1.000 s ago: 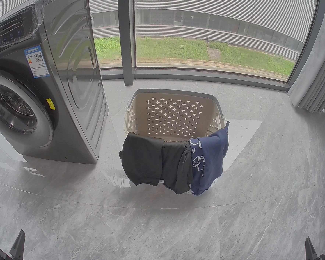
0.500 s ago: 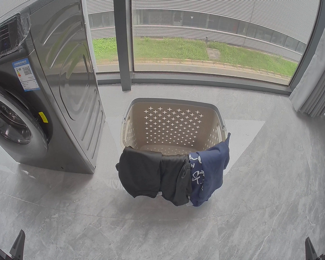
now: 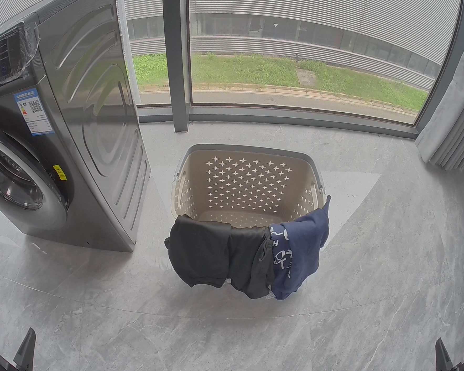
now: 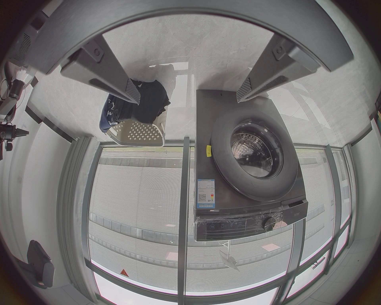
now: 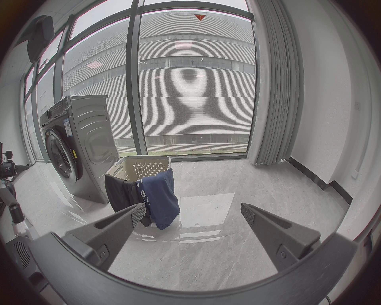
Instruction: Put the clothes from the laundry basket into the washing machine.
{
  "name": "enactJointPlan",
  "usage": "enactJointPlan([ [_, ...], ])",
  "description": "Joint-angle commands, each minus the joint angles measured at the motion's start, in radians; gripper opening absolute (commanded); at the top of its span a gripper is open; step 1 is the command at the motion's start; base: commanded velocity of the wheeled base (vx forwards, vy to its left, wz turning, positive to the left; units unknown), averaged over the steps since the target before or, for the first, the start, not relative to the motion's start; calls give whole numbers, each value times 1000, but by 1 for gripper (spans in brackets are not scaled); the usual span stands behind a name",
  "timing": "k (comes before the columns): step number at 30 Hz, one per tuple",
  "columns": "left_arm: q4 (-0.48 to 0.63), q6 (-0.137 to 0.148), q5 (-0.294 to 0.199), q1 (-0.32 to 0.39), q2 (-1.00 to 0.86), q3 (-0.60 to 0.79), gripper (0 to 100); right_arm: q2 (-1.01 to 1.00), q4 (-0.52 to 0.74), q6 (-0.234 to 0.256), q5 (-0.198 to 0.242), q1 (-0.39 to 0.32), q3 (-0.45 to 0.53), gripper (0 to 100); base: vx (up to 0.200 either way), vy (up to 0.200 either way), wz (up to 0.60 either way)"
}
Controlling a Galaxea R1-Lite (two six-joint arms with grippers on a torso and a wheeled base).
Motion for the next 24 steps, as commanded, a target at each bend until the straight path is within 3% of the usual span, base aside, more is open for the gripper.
enactJointPlan([
  [1, 0, -1, 0, 1, -18, 18, 100, -8, -2, -1, 0, 0, 16, 100, 0, 0, 0],
  [13, 0, 1, 0, 1, -18, 18, 100, -8, 0, -1, 0, 0, 15, 100, 0, 0, 0],
  [19, 0, -1, -1, 1, -18, 18, 100, -8, 0, 1, 0, 0, 16, 100, 200, 0, 0],
  [24, 0, -1, 0, 1, -18, 18, 100, -8, 0, 1, 0, 0, 15, 100, 0, 0, 0],
])
